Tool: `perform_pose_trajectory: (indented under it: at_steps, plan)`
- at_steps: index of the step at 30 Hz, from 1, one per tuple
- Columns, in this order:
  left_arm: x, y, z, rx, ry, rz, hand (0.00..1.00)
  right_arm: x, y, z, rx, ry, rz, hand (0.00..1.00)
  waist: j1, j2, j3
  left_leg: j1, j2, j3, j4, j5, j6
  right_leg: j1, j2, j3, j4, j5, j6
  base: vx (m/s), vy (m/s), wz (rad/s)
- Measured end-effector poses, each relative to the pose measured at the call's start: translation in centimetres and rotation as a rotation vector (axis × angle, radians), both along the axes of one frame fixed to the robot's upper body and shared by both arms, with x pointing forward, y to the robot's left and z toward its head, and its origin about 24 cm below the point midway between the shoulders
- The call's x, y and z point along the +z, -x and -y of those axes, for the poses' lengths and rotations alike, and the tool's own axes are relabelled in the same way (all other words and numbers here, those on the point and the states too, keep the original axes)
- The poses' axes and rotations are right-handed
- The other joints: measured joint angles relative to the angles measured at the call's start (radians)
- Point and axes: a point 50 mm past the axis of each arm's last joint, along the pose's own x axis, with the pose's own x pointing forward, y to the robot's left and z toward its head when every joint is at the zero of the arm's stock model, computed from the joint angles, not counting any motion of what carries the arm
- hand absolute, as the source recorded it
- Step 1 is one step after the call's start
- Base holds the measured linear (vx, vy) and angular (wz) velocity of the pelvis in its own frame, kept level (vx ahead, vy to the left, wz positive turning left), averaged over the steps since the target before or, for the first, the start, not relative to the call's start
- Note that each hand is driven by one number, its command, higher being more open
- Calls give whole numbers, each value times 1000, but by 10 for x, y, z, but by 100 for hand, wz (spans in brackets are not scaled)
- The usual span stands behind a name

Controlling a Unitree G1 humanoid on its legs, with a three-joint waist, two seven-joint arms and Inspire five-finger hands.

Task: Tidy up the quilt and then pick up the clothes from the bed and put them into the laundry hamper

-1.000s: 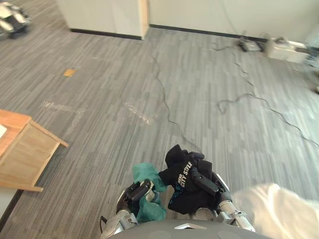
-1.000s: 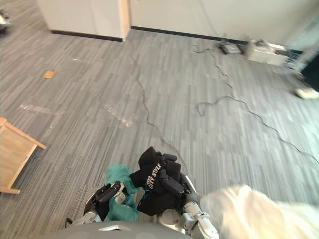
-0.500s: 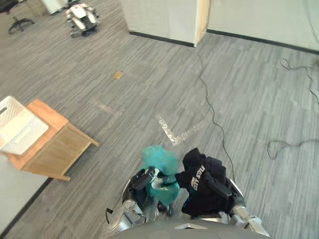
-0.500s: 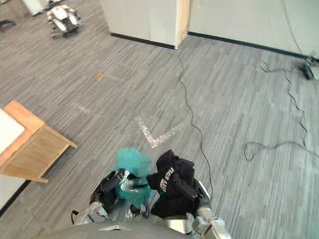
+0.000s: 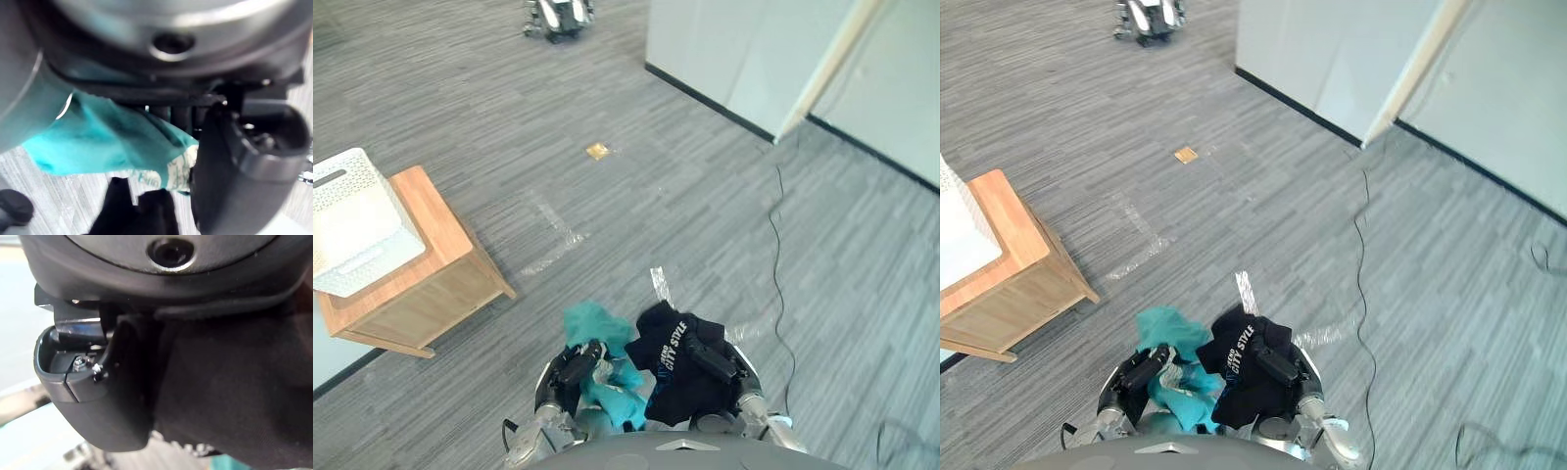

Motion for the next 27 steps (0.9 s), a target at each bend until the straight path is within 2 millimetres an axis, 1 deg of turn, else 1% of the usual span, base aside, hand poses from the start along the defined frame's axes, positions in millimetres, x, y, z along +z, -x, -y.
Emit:
perform_pose_trajectory:
  at_steps: [1,2,3,4,5,6,7,8,9,10,11,12,13,14,15,16,17,18,19,20,21,22,23,24,25,26,27]
  plan:
    - [0,0,1,-22,-17,-4,0,1,-1,0,-20,-6,16,0,-7,2,3,29,6,-42,-13,-14,-24,-36,47,24,-204,18,17,656,-58,116]
    - [0,0,1,-28,-25,-9,0,1,-1,1,-27,-7,19,0,-8,5,4,48,7,-56,-24,-19,-34,-56,66,35,-297,39,25,568,-59,89]
    - [-1,1,1,-29,-34,-24,0,1,0,2,-40,-9,20,0,-8,4,5,95,9,-79,-50,-33,-57,-85,100,51,-468,121,18,465,-61,55]
    - [-2,2,0,-25,-37,-32,0,2,0,2,-45,-12,27,0,-7,1,4,122,8,-83,-64,-41,-69,-106,110,51,-527,165,22,585,-96,61]
    - [-3,5,-4,-14,-45,-54,0,3,1,1,-62,-28,49,0,-6,-12,3,187,-4,-97,-91,-61,-101,-165,130,48,-572,233,11,582,-126,42]
    - [-4,7,-9,-8,-56,-65,0,4,1,-1,-67,-38,62,0,-7,-20,4,230,-7,-108,-90,-81,-129,-192,151,44,-572,261,-18,589,-143,39]
    - [-4,9,-13,-4,-65,-74,0,4,1,-3,-67,-44,66,0,-8,-22,2,254,-7,-117,-84,-94,-144,-200,172,44,-571,278,-49,629,-180,49]
    - [-7,18,-15,2,-64,-102,0,5,3,-4,-62,-50,69,0,-25,-30,-13,284,-13,-138,-16,-133,-184,-201,219,51,-556,354,-195,676,-208,70]
    - [-8,20,-14,4,-60,-112,0,5,7,2,-63,-36,64,0,-46,-10,-21,272,0,-142,59,-151,-207,-201,223,73,-524,461,-246,803,-230,59]
    - [-8,16,-8,12,-40,-102,0,8,2,9,-63,-11,80,0,-43,38,-29,222,42,-124,180,-156,-218,-201,245,36,-485,423,-238,769,-218,22]
    - [-7,12,-2,12,-21,-89,0,12,-4,15,-71,6,105,0,-44,86,-24,130,76,-101,390,-104,-235,-177,255,16,-482,359,-231,612,-148,-15]
    - [-6,9,0,18,-10,-83,0,14,-6,19,-68,16,115,0,-44,106,-13,81,90,-81,500,-36,-216,-153,262,25,-487,337,-218,605,-131,-30]
    - [-6,7,4,47,14,-77,0,15,-9,25,-45,45,115,0,-37,120,11,-10,141,-17,710,154,-180,-85,283,53,-535,309,-216,489,-71,-24]
    - [-4,4,4,57,22,-65,0,15,-9,27,-41,54,112,0,-40,134,11,-56,184,10,815,145,-144,-40,293,55,-564,299,-210,608,-98,-16]
    - [1,-4,2,69,26,-23,0,13,-7,28,-35,61,99,0,-38,137,20,-138,240,35,965,67,-84,42,300,59,-596,267,-208,593,-98,-18]
    - [7,-10,0,80,30,19,0,11,-6,29,-12,76,92,0,-16,105,39,-207,250,26,995,17,-78,118,294,81,-617,236,-206,581,-101,-33]
    - [9,-12,1,90,44,36,0,11,-6,29,-5,78,97,0,-1,101,41,-237,244,10,976,2,-87,150,292,96,-631,224,-204,540,-68,-62]
    - [13,-14,2,90,67,60,0,13,-7,33,6,85,106,0,23,97,42,-299,220,-32,898,-22,-110,194,291,118,-654,201,-195,494,-21,-62]
    - [15,-15,3,93,80,79,0,15,-9,36,9,89,120,0,41,98,42,-353,192,-54,787,-36,-133,237,288,136,-671,175,-187,487,2,-51]
    - [16,-15,3,96,83,88,0,15,-10,36,7,91,126,0,44,97,43,-377,176,-56,726,-36,-135,256,284,141,-677,162,-181,503,36,-25]
    - [18,-15,3,110,97,100,0,17,-11,38,7,91,135,0,48,94,43,-409,153,-27,583,-29,-143,289,273,142,-684,132,-170,545,56,6]
    - [19,-12,5,134,110,110,0,19,-11,41,17,103,143,0,48,96,40,-424,151,47,436,-4,-177,327,265,124,-697,110,-147,559,58,18]
    - [20,-11,7,147,118,115,0,20,-8,42,25,110,141,0,47,97,39,-422,154,109,369,17,-193,349,263,112,-706,98,-131,741,64,45]
    - [22,-9,10,163,130,123,0,20,-2,42,44,129,130,0,46,104,33,-405,170,275,239,114,-183,402,267,65,-716,69,-93,773,51,78]
    - [22,-7,13,178,137,125,0,18,6,44,57,141,107,0,41,116,24,-371,180,433,151,227,-53,446,291,10,-702,25,-52,787,55,105]
    - [22,-7,13,182,134,126,0,17,8,44,51,141,95,0,34,114,18,-338,163,487,127,199,31,467,289,-20,-688,5,-38,620,81,140]
    - [24,-9,14,191,125,138,0,16,8,41,54,138,93,0,34,103,6,-307,133,498,89,134,126,479,284,-67,-645,-21,-11,572,115,140]
